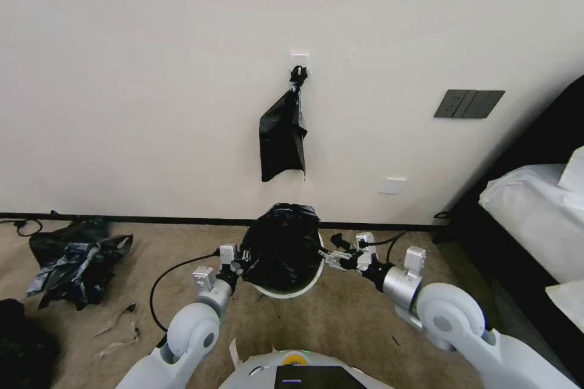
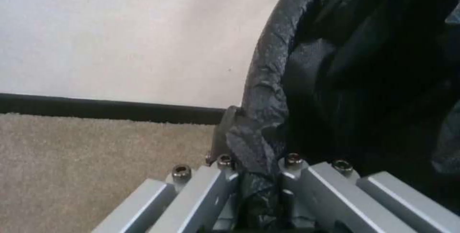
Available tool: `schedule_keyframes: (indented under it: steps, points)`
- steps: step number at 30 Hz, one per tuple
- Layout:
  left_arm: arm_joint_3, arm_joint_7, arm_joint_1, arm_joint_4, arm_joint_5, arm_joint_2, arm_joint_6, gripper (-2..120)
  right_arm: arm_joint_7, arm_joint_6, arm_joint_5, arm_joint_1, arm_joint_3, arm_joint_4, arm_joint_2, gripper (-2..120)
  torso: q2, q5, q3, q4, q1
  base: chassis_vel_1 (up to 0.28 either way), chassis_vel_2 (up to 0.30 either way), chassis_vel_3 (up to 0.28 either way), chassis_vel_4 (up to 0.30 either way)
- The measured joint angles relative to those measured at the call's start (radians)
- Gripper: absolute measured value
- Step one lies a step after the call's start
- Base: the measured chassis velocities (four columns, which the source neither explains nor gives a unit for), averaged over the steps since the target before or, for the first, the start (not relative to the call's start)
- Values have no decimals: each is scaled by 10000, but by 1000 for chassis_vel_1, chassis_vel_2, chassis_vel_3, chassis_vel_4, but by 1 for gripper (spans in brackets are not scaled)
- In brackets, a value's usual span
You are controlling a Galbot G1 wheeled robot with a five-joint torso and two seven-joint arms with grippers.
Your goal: Place a trash bag onto the trash bin.
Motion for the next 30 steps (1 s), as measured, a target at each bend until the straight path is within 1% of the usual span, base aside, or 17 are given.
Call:
schedule_keyframes:
  steps: [1, 2, 3, 7, 8, 10, 11, 12, 13, 15, 17, 20, 24, 30]
  points:
    - [0, 0, 13, -25, 0, 6, 3, 1, -5, 32, -39, 34, -75, -4, 46, 84, 0, 0, 0, -1, 1, 0, 0, 0, 0]
    - [0, 4, 45, -72, -4, 22, 9, 1, -8, 63, -139, 135, -210, -29, 113, 76, 0, -1, 0, 0, 0, 0, 0, 0, 0]
    - [0, 4, 45, -72, -4, 22, 9, 1, -8, 63, -139, 135, -210, -29, 113, 76, 0, -1, 0, 0, 0, 0, 0, 0, 0]
    - [-2, 33, 106, -169, -11, 52, 22, 1, -8, 128, -417, 417, -579, -164, 214, 58, 0, 1, 0, 0, 0, 0, 0, 0, 0]
    - [-2, 33, 106, -169, -11, 52, 22, 1, -8, 128, -417, 417, -579, -164, 214, 58, 0, 1, 0, 0, 0, 0, 0, 0, 0]
    - [-6, 33, 109, -170, -10, 56, 27, 1, -9, 180, -535, 476, -674, -178, 230, 51, 0, 0, 0, -1, 0, 0, 0, 0, 0]
    - [-8, 39, 104, -147, 1, 57, 27, 1, -45, 247, -739, 529, -742, -207, 229, 44, 0, 0, 0, -1, 0, 0, 0, 0, 0]
    - [-8, 39, 104, -147, 1, 57, 27, 1, -45, 247, -739, 529, -742, -207, 229, 44, 0, 0, 0, -1, 0, 0, 0, 0, 0]
    - [-9, 43, 100, -119, 6, 58, 27, 1, -70, 287, -826, 561, -782, -228, 218, 41, 0, 0, 0, -1, 0, 0, 0, 0, 0]
    - [1, 52, 94, -55, 16, 56, 27, 1, -102, 360, -965, 678, -864, -270, 125, 29, 0, 0, 0, -1, 1, 0, 0, 0, 0]
    - [6, 55, 92, -52, 19, 53, 26, 1, -107, 384, -981, 727, -873, -274, 86, 28, 0, 0, 0, 0, 0, 0, 0, 0, 0]
    - [19, 64, 67, -29, 25, 46, 29, 1, -112, 467, -984, 914, -907, -290, -18, 11, 0, 0, 0, -1, 1, 0, 0, 0, 0]
    - [28, 71, 56, 13, 30, 53, 36, 1, -137, 519, -1038, 976, -948, -301, -37, 7, 0, 1, 1, 0, 0, 0, 0, 0, 0]
    - [35, 75, 55, 54, 31, 61, 57, 1, -187, 681, -1410, 993, -1091, -337, -31, 7, 0, 1, 0, -1, 0, 0, 0, 0, 0]
